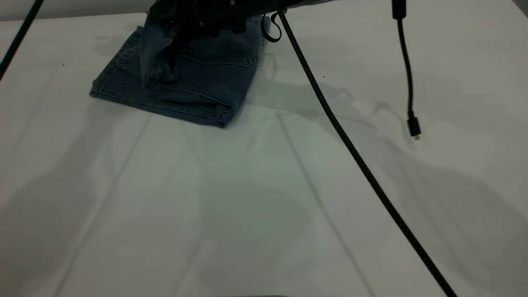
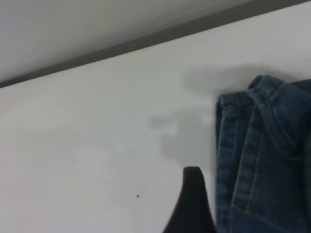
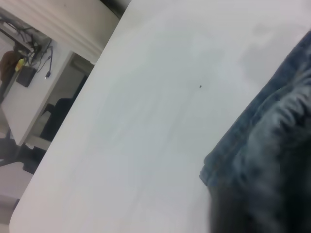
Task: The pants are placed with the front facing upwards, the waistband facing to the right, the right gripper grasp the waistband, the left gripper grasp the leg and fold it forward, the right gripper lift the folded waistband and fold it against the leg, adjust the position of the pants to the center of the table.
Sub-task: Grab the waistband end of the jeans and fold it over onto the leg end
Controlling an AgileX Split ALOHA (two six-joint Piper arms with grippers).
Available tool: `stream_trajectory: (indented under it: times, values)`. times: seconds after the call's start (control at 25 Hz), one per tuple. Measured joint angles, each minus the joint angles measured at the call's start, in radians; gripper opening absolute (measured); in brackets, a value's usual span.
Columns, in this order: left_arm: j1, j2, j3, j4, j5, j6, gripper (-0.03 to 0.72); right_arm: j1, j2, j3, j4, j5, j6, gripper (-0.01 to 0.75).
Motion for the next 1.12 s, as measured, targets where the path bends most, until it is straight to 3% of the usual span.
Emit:
stream_trajectory:
  times: [0.16, 0.28, 0.48, 0.64, 0.88, 1.0, 1.12]
  values:
    - [0.0, 0.0, 0.0, -0.003, 0.0, 0.0, 0.548, -0.002, 0.0, -0.001, -0.02, 0.012, 0.035, 0.602]
    - [0.0, 0.0, 0.0, -0.003, 0.0, 0.0, 0.548, -0.008, 0.0, -0.001, -0.097, 0.018, 0.073, 0.674]
    - [0.0, 0.0, 0.0, -0.044, 0.0, 0.0, 0.548, -0.058, -0.003, -0.001, -0.264, 0.064, 0.209, 0.666]
    - [0.0, 0.0, 0.0, -0.093, 0.0, 0.0, 0.547, -0.103, -0.013, -0.039, -0.275, 0.208, 0.247, 0.608]
    - [0.0, 0.0, 0.0, -0.114, 0.0, 0.0, 0.547, -0.026, -0.019, -0.161, -0.18, 0.425, 0.255, 0.573]
    - [0.0, 0.0, 0.0, -0.167, 0.0, 0.007, 0.547, -0.02, -0.02, -0.205, -0.257, 0.439, 0.306, 0.573]
    - [-0.002, 0.0, 0.0, -0.237, 0.0, 0.036, 0.547, -0.079, -0.02, -0.213, -0.377, 0.426, 0.407, 0.573]
